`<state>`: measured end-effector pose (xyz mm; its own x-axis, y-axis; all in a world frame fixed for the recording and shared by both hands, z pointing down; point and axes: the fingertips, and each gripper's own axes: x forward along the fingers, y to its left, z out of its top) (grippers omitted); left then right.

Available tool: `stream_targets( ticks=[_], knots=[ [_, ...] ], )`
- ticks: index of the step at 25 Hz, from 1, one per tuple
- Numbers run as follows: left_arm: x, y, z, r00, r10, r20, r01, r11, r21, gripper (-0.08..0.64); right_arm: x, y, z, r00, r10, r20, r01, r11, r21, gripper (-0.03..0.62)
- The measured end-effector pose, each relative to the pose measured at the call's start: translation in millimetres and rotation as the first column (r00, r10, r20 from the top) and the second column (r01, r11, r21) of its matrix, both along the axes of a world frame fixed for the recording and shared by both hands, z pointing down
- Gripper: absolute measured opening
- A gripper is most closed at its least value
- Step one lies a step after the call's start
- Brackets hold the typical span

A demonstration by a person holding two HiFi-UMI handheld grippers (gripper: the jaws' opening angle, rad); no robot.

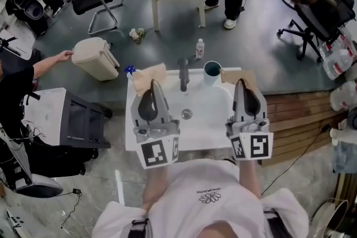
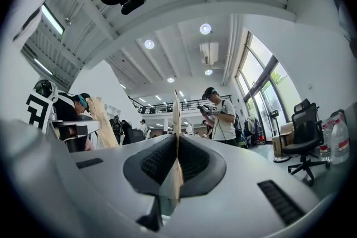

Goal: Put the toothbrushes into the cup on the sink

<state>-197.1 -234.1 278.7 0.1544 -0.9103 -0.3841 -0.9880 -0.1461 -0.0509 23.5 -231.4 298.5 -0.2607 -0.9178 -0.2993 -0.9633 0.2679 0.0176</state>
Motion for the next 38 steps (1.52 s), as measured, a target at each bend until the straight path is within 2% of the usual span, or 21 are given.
stream_targets(
  ticks=[5, 9, 14, 20, 25, 35, 36, 38],
  knots=[
    [-4.8, -5.4, 1.1, 1.0, -0.012, -0.004, 0.012, 1.0, -0.006, 0.017, 0.5, -10.6, 2.4, 1.0, -0.004, 0.006, 0.004, 1.0, -0.007, 0.015],
    [-13.0, -7.6, 0.7, 1.0, -0.018, -0.006, 0.018, 1.0, -0.015, 0.017, -2.6, -38.5, 1.3, 1.0, -0.004, 0.007, 0.004, 1.0, -0.007, 0.015],
    [-18.7, -10.8, 6.0, 1.0, -0.03, -0.007, 0.03, 0.999, -0.033, 0.017, -1.2, -95.1, 32.8, 1.0, -0.016, -0.012, 0.015, 0.994, -0.108, 0.015],
    [-31.1, -8.4, 7.2, 0.998, -0.068, -0.011, 0.067, 0.997, -0.041, 0.017, 3.9, -141.9, 96.9, 1.0, -0.012, 0.012, 0.015, 0.963, -0.271, 0.015],
    [-33.4, -2.7, 7.9, 0.996, -0.084, -0.01, 0.083, 0.996, -0.039, 0.017, 1.9, -154.1, 137.7, 1.0, -0.029, 0.013, 0.032, 0.931, -0.363, 0.015],
    [-37.3, 4.1, 6.9, 0.996, -0.094, -0.009, 0.093, 0.995, -0.036, 0.017, -3.8, -162.0, 185.4, 1.0, -0.024, -0.016, 0.014, 0.887, -0.461, 0.017],
    [-37.3, 4.5, 6.5, 0.995, -0.095, -0.009, 0.095, 0.995, -0.037, 0.017, -4.4, -161.2, 185.8, 0.999, -0.031, -0.014, 0.021, 0.887, -0.462, 0.027],
    [-36.4, 3.2, 5.7, 0.995, -0.098, -0.01, 0.097, 0.994, -0.039, 0.017, -5.0, -161.5, 184.9, 0.999, -0.041, -0.004, 0.034, 0.886, -0.462, 0.091]
  ],
)
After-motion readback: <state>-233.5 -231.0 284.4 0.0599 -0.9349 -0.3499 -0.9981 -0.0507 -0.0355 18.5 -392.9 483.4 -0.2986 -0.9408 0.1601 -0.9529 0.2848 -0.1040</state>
